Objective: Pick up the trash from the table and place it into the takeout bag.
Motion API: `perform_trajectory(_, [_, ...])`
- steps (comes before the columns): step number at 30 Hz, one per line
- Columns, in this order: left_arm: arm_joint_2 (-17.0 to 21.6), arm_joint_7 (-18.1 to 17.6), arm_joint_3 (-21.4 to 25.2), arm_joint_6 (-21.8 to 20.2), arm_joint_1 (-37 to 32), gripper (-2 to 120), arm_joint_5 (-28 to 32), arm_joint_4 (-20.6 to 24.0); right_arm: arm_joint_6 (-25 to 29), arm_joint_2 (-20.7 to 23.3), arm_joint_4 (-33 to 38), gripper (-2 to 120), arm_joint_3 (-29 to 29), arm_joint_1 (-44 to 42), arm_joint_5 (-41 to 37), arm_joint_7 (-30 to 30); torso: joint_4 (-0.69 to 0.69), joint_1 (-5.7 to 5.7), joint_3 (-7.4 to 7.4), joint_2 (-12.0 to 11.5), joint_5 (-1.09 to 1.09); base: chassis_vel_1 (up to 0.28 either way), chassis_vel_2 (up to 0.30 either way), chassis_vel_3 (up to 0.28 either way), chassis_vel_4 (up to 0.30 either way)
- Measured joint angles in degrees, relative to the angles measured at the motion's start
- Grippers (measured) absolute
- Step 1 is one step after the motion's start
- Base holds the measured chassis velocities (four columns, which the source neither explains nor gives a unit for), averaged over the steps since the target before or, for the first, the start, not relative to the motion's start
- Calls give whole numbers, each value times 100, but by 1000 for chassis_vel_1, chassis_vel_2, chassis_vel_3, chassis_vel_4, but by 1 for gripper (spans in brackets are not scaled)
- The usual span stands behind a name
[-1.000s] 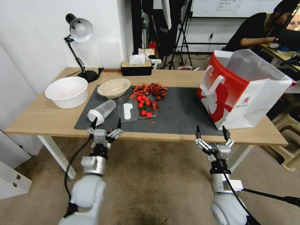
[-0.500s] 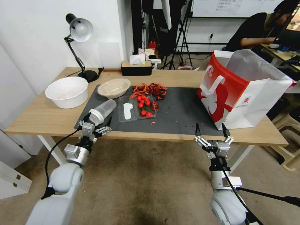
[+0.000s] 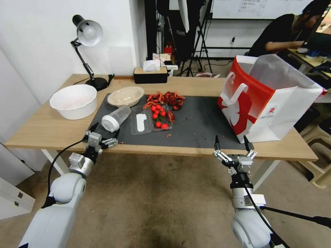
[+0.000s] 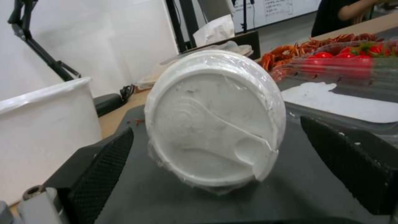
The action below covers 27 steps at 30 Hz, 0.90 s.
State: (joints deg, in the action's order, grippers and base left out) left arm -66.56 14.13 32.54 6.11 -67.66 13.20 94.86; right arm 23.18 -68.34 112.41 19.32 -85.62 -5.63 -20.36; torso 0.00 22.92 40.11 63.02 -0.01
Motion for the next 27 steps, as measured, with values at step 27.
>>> perform_trajectory(27, [275, 269, -293, -11, 597, 69, 40, -442, -8, -86, -50, 100, -4, 21, 45, -15, 1, 0, -1, 0, 1, 0, 0, 0, 0])
